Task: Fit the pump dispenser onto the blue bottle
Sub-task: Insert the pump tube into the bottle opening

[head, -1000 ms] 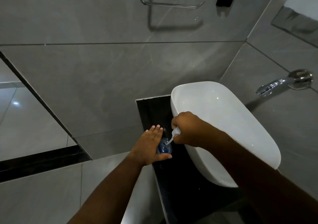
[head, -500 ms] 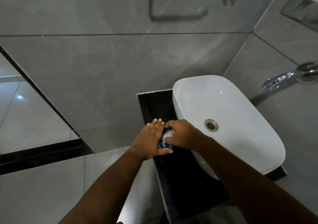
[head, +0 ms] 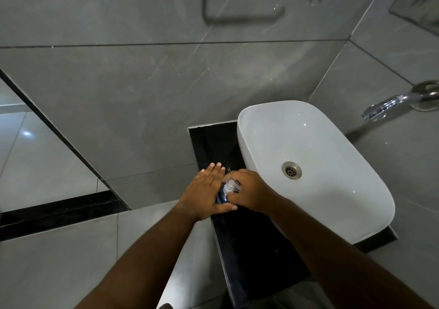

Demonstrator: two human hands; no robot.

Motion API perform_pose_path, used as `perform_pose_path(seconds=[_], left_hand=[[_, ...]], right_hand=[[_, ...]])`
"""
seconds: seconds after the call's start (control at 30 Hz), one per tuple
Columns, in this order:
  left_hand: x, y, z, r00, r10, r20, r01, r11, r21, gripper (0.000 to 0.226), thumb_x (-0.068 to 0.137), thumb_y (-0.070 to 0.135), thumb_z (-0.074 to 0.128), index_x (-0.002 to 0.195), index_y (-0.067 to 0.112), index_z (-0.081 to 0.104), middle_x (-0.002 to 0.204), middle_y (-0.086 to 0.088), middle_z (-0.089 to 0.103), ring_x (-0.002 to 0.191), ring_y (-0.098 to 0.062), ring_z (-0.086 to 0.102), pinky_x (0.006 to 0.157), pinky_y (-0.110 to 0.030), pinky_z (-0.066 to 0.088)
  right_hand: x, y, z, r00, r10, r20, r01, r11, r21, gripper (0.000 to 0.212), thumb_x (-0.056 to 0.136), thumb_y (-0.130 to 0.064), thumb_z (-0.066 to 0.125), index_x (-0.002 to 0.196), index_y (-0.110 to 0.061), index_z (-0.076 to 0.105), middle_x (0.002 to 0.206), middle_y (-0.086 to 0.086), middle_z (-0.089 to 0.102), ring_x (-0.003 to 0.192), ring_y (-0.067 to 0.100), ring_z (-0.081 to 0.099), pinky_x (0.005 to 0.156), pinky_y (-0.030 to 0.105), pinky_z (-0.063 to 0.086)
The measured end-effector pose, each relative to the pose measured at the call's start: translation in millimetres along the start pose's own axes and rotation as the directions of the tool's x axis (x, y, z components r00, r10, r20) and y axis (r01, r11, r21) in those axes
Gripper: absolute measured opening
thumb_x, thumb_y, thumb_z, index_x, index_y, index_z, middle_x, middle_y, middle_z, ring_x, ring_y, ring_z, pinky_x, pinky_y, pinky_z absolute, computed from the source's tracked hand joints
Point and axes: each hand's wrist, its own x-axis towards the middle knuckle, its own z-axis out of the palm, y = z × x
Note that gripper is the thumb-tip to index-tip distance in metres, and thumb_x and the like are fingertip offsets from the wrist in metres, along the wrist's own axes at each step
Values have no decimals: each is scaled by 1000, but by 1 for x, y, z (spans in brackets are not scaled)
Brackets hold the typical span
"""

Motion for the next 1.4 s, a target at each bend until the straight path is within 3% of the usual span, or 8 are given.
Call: perform_pose_path(seconds=[0.17, 0.37, 0.6, 0.73, 0.87, 1.13, 1.3, 1.4], left_hand=[[-1, -1, 2, 1000, 0, 2, 0, 1000, 3, 107, 80, 83, 39, 154, 15, 1, 164, -6, 1, 146, -13, -11, 117, -32, -6], [1, -4, 4, 1000, 12, 0, -12, 1000, -27, 109, 78, 85, 39, 154, 16, 2, 163, -5, 2, 147, -12, -11, 120, -35, -3], [2, -5, 5, 1000, 19, 16, -19, 1000, -15, 110, 77, 86, 37, 154, 16, 1, 163, -5, 0, 147, -13, -12, 117, -32, -6], [2, -5, 4, 1000, 18, 20, -17, 999, -43, 108, 77, 86, 37, 155, 18, 4, 164, -4, 2, 148, -15, -9, 119, -35, -4], [2, -5, 5, 1000, 13, 28, -13, 1000, -16, 110, 77, 86, 37, 154, 16, 0, 163, -5, -2, 148, -15, -11, 118, -33, -6], [3, -3, 2, 999, 7, 38, -5, 997, -71, 111, 76, 84, 40, 154, 16, 2, 164, -5, 0, 148, -16, -10, 118, -33, -5], [2, -3, 3, 999, 9, 44, -7, 999, -48, 109, 78, 83, 41, 154, 16, 0, 163, -5, -2, 148, -16, -11, 119, -34, -5], [2, -3, 3, 999, 5, 48, -3, 999, -43, 109, 78, 83, 39, 154, 16, -2, 163, -5, -3, 148, -16, -11, 119, -35, -5]], right_hand=[[-2, 8, 4, 996, 31, -82, -30, 999, 9, 34, 84, -28, 69, 106, -3, 63, 103, 17, 69, 92, 28, 65, 89, 43, 54], [2, 20, 2, 997, -73, -8, 73, 997, 30, 40, 86, -12, 66, 124, -4, 58, 121, 15, 66, 108, 25, 62, 95, 29, 49], [6, 25, -1, 996, -50, -68, 53, 998, 39, 31, 76, -21, 77, 102, -9, 65, 90, 4, 69, 71, 9, 58, 65, 16, 42], [6, 25, 2, 993, -115, -37, 118, 991, 68, 35, 84, -7, 66, 119, -5, 63, 108, 12, 70, 88, 13, 61, 71, 0, 40], [6, 30, 7, 997, -45, -59, 51, 993, 106, 28, 80, -8, 71, 106, 3, 65, 93, 18, 70, 80, 25, 64, 76, 21, 45], [8, 35, 3, 995, -90, -47, 94, 991, 91, 33, 87, -8, 62, 120, -9, 62, 91, -11, 57, 62, -17, 51, 67, -6, 39], [9, 37, 5, 996, 11, -86, 1, 991, 133, 21, 76, -20, 78, 86, -5, 67, 77, 6, 70, 55, 3, 56, 58, 12, 44], [8, 35, 8, 996, 32, -81, -17, 984, 175, 36, 78, -18, 76, 110, -10, 61, 86, -2, 65, 61, 2, 56, 49, 1, 44]])
